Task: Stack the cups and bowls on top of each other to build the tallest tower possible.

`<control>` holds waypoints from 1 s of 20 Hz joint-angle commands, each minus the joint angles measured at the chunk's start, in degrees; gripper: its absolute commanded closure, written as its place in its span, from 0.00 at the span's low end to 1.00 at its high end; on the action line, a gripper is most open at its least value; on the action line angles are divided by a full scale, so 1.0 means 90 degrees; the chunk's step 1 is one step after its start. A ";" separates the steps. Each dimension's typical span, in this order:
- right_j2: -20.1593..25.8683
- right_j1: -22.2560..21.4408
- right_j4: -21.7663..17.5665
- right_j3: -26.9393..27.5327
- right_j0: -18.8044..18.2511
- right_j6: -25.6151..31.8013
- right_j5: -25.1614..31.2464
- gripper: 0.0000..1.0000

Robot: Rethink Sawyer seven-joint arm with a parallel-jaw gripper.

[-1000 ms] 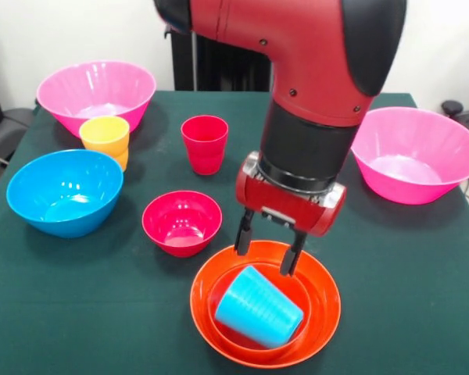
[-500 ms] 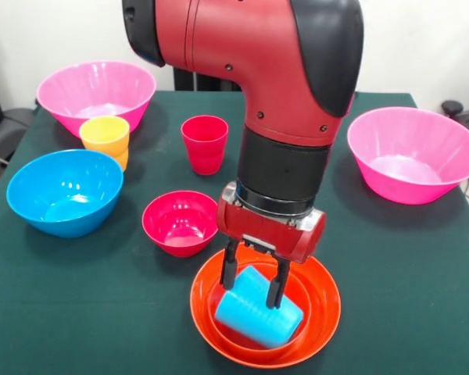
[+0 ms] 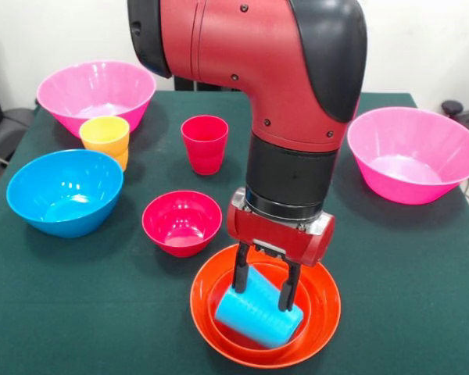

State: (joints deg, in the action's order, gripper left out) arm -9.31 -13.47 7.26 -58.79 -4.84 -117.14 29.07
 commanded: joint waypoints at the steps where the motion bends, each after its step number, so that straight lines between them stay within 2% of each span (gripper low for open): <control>1: 0.0307 0.0222 -0.0535 -0.0231 0.0171 0.0402 0.1447 0.00; 3: 0.0023 0.0273 -0.0638 -0.0030 0.0292 0.0356 0.1852 0.00; 7: -0.0154 0.0221 -0.0719 -0.0019 0.0360 0.0421 0.2060 0.00; 17: -0.0115 0.0220 -0.0783 -0.0070 0.0322 0.0419 0.2120 0.00; 20: 0.0039 0.0206 -0.0754 -0.0154 0.0244 0.0432 0.1967 0.00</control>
State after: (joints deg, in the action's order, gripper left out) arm -13.85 -13.38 4.20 -58.24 -2.38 -117.14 42.66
